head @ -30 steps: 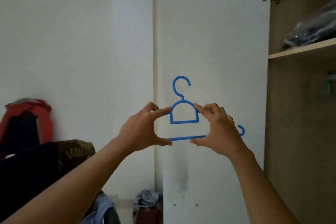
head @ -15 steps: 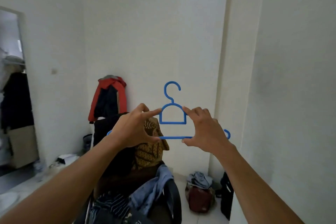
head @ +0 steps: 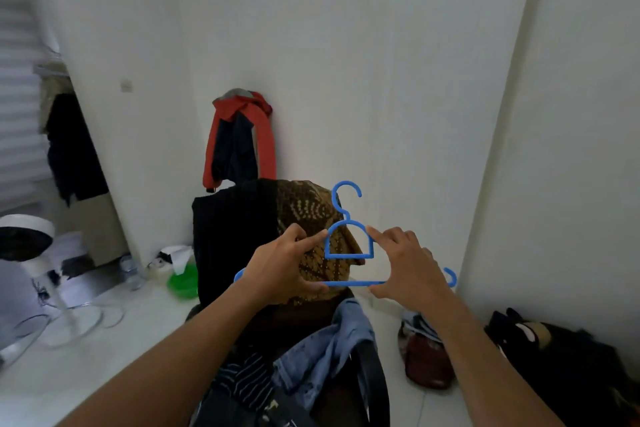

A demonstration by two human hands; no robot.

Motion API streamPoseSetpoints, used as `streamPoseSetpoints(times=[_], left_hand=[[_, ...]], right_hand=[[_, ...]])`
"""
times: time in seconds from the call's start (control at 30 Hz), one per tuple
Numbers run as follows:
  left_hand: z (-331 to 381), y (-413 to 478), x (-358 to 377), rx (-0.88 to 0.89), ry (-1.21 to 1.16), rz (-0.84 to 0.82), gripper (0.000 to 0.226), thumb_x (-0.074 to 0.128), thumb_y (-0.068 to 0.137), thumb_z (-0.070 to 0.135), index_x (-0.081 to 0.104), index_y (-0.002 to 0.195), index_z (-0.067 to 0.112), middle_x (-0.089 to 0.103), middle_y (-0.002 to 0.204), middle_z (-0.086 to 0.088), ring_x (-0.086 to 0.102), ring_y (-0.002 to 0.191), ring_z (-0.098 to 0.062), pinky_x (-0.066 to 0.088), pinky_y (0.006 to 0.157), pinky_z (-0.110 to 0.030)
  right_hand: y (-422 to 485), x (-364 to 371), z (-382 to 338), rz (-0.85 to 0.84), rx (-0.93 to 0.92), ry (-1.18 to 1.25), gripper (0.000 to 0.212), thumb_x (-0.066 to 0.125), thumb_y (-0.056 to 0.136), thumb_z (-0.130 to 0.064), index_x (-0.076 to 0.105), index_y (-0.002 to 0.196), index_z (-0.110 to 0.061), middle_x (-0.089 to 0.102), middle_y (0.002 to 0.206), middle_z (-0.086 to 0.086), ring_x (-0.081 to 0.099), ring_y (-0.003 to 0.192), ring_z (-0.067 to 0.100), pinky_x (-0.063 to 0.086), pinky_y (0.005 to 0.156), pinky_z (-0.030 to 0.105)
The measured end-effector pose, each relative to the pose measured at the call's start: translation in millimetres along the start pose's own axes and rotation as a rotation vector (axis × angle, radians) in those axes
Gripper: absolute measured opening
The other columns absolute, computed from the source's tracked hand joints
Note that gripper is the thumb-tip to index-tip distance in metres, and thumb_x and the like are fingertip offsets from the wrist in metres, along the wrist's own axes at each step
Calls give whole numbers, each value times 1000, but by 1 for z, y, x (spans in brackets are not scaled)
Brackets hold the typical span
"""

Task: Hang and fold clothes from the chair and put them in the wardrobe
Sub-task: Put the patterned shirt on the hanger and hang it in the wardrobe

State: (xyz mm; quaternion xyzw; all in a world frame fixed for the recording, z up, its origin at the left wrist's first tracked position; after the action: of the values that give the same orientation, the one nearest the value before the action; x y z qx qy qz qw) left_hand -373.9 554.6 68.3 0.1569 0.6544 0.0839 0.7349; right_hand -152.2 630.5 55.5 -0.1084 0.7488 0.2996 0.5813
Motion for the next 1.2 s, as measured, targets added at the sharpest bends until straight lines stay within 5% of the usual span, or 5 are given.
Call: streamPoseSetpoints(times=[0.53,0.87,1.07,1.2], left_hand=[[-130,164,87,-98,-75,44,96,73,72,69,31,153,40,42,122,10,49,91,-8,46,68,-25],[-203,286,149,-99,-130,67,94,73,72,67,36,151,34,48,129,4,54,107,-14,53,82,-34],[-228,332,178,-209,62,248,85,71,74,64,43,146,29,43,143,-4,37,131,-28,34,105,-50],[-233,359,203,-322,61,133,73,68,85,53,39,148,31,34,153,-5,28,140,-31,31,111,-53]], right_hand=[[219,92,39,-62,-43,-8,106,81,73,-50,17,156,-37,40,136,-2,37,124,20,46,95,43],[350,135,73,-113,4,-70,105,83,71,-48,21,155,-35,39,140,2,35,128,23,46,96,48],[422,152,114,-77,77,-23,106,85,70,-48,23,154,-32,40,136,3,36,127,25,48,90,53],[463,158,156,-54,159,2,107,87,70,-47,23,154,-30,40,139,6,36,129,28,48,90,56]])
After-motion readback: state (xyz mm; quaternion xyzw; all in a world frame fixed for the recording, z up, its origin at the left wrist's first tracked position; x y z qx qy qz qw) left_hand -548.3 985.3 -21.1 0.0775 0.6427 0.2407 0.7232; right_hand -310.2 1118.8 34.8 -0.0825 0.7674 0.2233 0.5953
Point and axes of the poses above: each hand's wrist, its own y-axis towards the middle knuckle, its own x-axis out of the palm, z = x × y, the point moved 3 cm from there along y, towards the middle knuckle
